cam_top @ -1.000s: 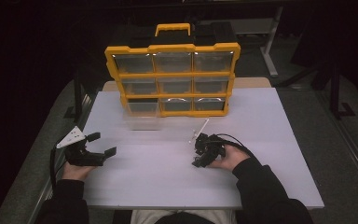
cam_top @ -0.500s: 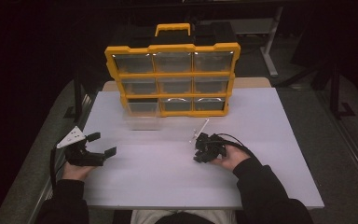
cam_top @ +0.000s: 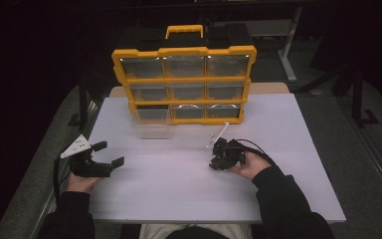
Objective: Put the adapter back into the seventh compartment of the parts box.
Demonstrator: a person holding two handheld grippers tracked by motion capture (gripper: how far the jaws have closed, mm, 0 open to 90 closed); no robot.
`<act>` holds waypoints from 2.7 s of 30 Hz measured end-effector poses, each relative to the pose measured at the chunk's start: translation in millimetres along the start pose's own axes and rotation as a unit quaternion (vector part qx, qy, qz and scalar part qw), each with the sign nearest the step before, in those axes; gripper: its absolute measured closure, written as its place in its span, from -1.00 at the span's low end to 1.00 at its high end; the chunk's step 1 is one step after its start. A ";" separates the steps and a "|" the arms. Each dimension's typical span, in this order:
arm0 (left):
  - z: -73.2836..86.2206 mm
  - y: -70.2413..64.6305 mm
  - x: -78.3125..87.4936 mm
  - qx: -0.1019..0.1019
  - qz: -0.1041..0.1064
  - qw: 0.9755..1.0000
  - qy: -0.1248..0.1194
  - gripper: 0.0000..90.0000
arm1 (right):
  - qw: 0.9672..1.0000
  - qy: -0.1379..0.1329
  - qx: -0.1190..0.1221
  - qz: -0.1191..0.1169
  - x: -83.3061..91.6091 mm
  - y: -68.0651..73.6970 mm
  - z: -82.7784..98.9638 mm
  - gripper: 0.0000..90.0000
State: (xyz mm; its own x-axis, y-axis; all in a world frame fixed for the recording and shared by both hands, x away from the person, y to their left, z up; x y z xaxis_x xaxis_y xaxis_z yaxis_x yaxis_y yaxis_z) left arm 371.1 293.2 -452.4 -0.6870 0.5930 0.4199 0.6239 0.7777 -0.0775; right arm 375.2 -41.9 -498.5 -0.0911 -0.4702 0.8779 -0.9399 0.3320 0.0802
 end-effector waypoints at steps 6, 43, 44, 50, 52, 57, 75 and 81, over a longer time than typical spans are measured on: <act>0.1 0.0 -0.1 0.000 0.000 1.000 0.000 -1.00 | 1.000 -0.021 0.001 0.003 13.9 -2.6 -4.2 0.67; -0.2 -0.3 0.1 0.000 0.002 1.000 -0.001 -1.00 | 0.999 -0.038 0.031 0.019 58.5 -9.7 -53.9 0.67; -0.2 -0.3 0.2 0.000 0.002 1.000 -0.001 -1.00 | 0.998 -0.039 0.033 0.020 59.4 -10.2 -55.7 0.67; -0.1 -0.1 0.1 -0.001 0.002 1.000 -0.001 -1.00 | 0.998 -0.036 0.038 0.025 64.2 -10.4 -62.6 0.67; 0.0 -0.2 -0.1 -0.001 0.003 1.000 -0.001 -1.00 | 0.998 -0.035 0.037 0.026 66.2 -10.7 -64.2 0.67; -0.2 -0.1 0.2 -0.001 0.002 1.000 -0.001 -1.00 | 0.998 -0.037 0.039 0.029 71.4 -13.5 -70.4 0.67; -0.6 -0.2 0.6 -0.001 0.003 1.000 -0.002 -1.00 | 0.997 -0.042 0.044 0.043 87.9 -23.4 -95.0 0.67; -0.6 -0.2 0.7 -0.001 0.003 1.000 -0.002 -1.00 | 0.997 -0.041 0.043 0.048 92.2 -27.3 -100.7 0.67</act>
State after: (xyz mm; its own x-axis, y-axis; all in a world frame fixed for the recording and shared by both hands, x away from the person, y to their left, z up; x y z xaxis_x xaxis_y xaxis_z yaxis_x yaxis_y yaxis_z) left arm 370.7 293.4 -451.5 -0.6845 0.5992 0.4152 0.6291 0.7733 -0.0787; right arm 425.6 -11.9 -372.3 -0.2050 -0.5062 0.8377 -0.9499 0.3091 -0.0456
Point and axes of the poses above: each handheld gripper's, and its own axes: x roughly backward along the jaws, z roughly out of its underside, y roughly to its left, the point moved 9 cm from there along -x, roughly forward along the jaws, and after that the axes turned 3 degrees about -z, right-handed, at the moved point
